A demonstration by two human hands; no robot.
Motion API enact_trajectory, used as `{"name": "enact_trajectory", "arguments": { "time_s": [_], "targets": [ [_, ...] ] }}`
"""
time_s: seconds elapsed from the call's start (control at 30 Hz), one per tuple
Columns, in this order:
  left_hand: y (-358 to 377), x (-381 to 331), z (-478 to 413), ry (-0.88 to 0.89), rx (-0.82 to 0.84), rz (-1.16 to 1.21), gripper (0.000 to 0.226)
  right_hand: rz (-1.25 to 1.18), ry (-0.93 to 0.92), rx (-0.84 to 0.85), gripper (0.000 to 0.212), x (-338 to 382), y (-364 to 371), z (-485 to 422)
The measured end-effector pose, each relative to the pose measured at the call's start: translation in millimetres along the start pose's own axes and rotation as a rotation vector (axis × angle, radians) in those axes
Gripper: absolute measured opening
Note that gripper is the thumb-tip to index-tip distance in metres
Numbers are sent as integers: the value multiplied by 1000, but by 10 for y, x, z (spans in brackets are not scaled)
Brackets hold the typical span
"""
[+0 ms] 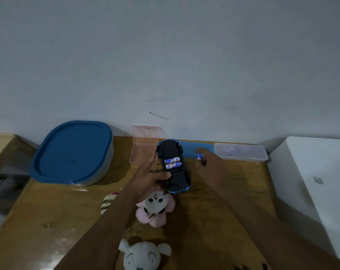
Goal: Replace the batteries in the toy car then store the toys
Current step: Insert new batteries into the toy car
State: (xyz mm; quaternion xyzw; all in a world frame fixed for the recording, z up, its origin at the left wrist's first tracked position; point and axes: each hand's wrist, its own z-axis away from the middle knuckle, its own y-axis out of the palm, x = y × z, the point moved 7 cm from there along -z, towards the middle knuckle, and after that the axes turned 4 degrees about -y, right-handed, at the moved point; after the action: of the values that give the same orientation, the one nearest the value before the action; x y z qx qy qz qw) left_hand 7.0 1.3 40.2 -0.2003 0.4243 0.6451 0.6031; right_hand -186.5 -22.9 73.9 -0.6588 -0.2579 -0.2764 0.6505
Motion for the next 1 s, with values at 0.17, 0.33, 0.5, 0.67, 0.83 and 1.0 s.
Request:
{"name": "enact_trajectory", "arguments": {
  "time_s": [0.17,0.33,0.5,0.67,0.83,1.0],
  "targets": [
    [123,-54,191,41,9,26,89,-256,12,-176,23,314,-456,205],
    [276,-107,332,106,33,15,90,-344,-26,-160,13,578,-489,410],
    [328,-122,429,131,59,5,94,-306,-38,-197,9,683,-461,532],
    [296,-135,499,147,66,8,91,-271,-58,-218,8,670,-473,584],
    [271,-134,519,147,81,-3,92,-308,-87,-157,15,712,-509,535],
    [283,-167,500,149,73,0,92,-196,-100,23,16,749,-449,513]
  ]
}}
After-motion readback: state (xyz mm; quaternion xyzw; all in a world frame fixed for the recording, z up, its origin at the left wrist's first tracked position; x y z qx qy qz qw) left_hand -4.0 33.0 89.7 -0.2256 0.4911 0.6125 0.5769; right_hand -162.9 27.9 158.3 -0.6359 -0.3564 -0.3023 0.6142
